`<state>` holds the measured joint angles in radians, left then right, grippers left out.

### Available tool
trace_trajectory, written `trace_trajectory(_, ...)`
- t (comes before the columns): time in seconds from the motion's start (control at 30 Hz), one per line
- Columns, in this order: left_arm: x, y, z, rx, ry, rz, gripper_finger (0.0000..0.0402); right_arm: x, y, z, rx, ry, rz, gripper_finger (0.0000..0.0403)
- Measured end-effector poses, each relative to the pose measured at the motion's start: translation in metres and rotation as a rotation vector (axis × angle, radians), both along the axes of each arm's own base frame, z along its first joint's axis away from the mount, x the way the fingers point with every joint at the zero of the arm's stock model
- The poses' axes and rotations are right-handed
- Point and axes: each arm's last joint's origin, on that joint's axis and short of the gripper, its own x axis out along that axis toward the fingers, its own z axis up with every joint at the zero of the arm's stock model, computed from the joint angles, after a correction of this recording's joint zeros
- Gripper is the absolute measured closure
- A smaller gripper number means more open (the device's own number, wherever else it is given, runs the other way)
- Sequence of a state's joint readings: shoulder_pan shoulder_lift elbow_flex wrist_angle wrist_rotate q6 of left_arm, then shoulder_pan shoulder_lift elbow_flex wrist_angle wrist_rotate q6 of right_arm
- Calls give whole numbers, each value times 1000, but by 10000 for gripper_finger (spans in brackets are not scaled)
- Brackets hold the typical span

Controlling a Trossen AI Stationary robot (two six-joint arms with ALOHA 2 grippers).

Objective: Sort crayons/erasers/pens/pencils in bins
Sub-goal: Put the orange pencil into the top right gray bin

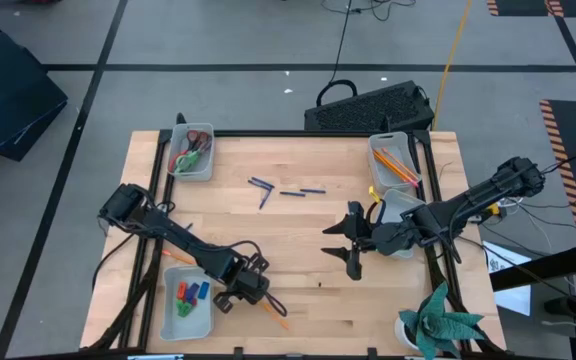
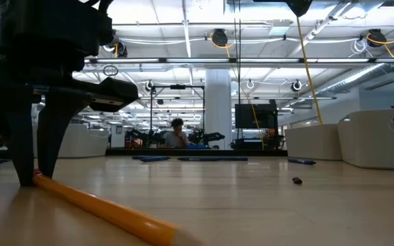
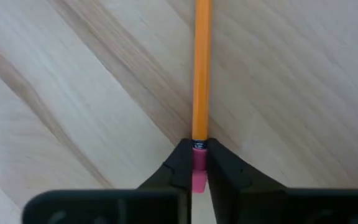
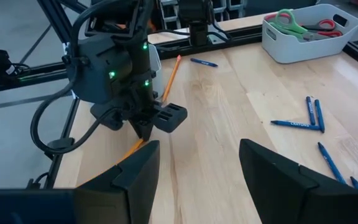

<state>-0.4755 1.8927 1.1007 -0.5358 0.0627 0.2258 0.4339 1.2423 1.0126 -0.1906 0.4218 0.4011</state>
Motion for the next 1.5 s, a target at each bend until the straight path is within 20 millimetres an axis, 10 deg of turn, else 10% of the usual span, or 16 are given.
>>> trace_trajectory(0.33, 0, 3, 23, 25, -101, 47, 369, -3, -2, 0, 13, 16, -32, 190)
trace_trajectory(0.73, -20, 53, 147, -31, -583, 333, 378, -47, -35, 28, -115, -13, -237, 187)
trace_trajectory(0.97, -12, 107, 213, -373, -999, 694, 380, -21, -51, 40, -105, -151, -161, 151)
trace_trajectory(1.5, 26, 140, 223, -639, -1285, 789, 373, 36, -87, 61, 58, -655, -82, 180)
